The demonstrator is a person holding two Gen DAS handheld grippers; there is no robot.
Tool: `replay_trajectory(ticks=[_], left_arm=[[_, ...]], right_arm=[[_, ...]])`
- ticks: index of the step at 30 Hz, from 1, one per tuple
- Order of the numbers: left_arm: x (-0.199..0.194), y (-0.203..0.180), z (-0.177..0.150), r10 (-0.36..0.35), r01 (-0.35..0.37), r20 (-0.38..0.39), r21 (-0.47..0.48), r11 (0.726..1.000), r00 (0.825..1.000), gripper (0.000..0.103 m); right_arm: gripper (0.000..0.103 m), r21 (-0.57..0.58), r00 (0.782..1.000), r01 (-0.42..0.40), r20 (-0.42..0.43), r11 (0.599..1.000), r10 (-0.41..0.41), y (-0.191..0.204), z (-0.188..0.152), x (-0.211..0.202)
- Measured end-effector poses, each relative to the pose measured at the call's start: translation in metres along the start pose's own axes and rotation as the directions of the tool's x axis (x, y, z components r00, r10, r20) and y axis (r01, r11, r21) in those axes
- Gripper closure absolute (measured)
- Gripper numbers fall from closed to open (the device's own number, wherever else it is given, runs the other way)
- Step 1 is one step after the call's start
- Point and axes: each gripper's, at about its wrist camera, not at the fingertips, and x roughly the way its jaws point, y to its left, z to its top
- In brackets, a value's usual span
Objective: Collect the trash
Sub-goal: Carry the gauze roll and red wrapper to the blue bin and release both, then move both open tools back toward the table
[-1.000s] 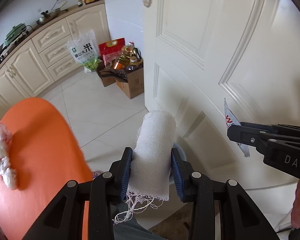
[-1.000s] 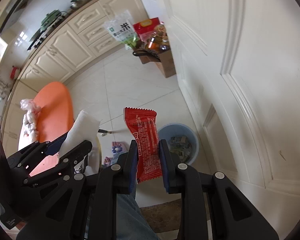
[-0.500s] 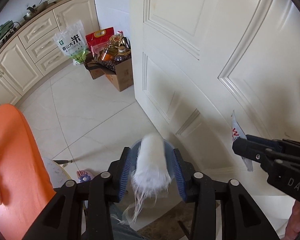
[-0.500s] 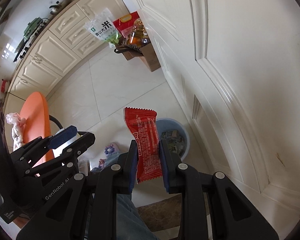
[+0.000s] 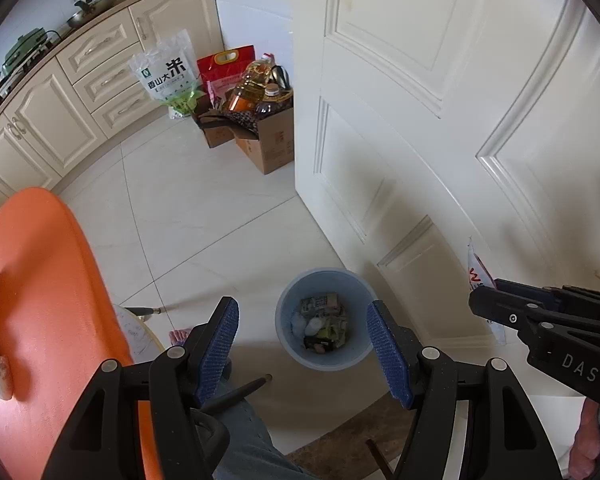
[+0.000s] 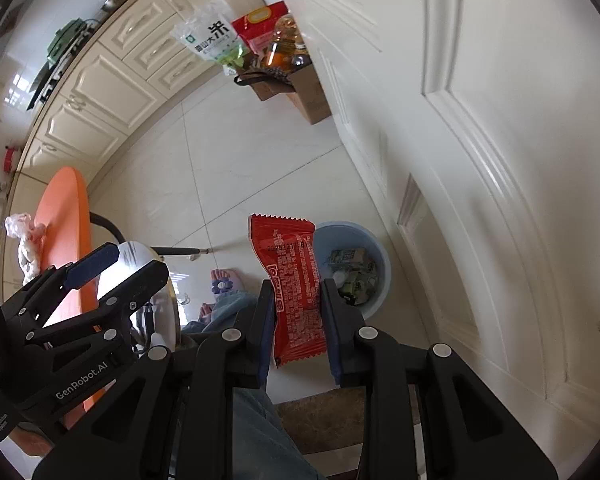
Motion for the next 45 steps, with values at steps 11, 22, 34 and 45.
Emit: replay_trajectory(ticks=[11,22,34,45], left_arm=[[-0.020,0.023,-0.016,0.016,-0.016,-0.003,-0.052,0.999,1.000,0.040],[-0.047,0.035,-0.031,0.010,-0.010,0.008,-0.081,0.997,1.000,0.040],[-0.113,0.053,-0.075,0.045,-0.035,0.080,-0.120,0.992,0.996,0.038],[-0.197,0.108,-0.167,0.159,-0.113,0.160,-0.264,0.958,0.974,0.031]], right_arm=[[0.035,-0.025,1.000,-0.025,-0.016,0.999,0.024,0.021,0.004,0.001],[0.031,-0.055,1.000,0.008,0.012,0.998,-0.007,0.037,-0.007,-0.020],[0.023,-0.145,0.996,0.018,0.095,0.989,-0.004,0.076,-0.036,-0.056],[0.019,-0.297,0.992,0.000,0.122,0.955,0.038,0.166,-0.082,-0.077]])
